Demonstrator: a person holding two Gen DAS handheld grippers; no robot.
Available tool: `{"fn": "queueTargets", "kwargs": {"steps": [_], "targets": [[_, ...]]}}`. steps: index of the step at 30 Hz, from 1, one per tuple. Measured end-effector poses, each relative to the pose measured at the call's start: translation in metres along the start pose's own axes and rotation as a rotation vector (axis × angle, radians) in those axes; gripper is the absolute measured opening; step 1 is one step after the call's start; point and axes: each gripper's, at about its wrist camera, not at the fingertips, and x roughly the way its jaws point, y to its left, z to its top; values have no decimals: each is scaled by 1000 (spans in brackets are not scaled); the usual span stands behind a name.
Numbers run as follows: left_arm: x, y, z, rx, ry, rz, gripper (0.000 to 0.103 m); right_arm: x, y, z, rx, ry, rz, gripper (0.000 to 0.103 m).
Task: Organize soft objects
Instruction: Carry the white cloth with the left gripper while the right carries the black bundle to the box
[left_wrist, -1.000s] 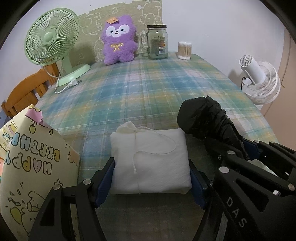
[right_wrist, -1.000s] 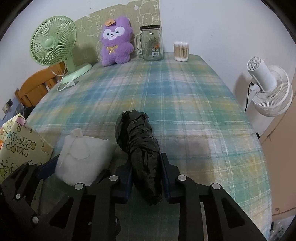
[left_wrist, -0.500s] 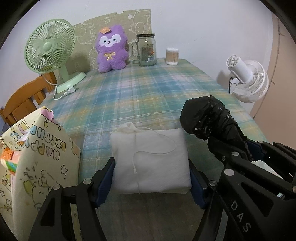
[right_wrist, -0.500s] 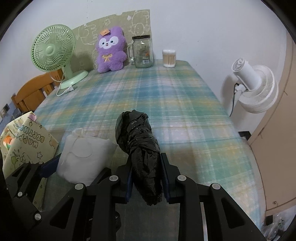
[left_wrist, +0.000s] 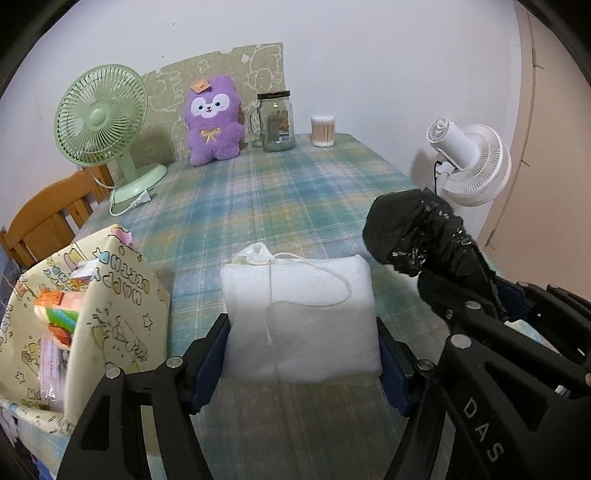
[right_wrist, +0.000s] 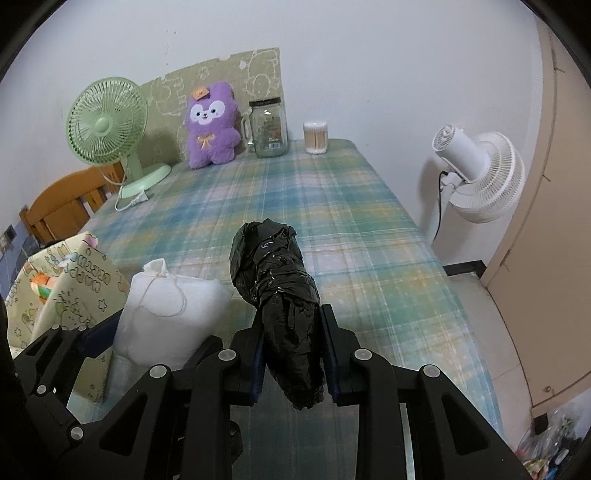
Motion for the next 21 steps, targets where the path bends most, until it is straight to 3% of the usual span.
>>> {"fn": "queueTargets", "kwargs": {"steps": [21], "targets": [[-69,7,3,25,-77,-42,74,-81,11,2,32,-88,-35,29]]}}
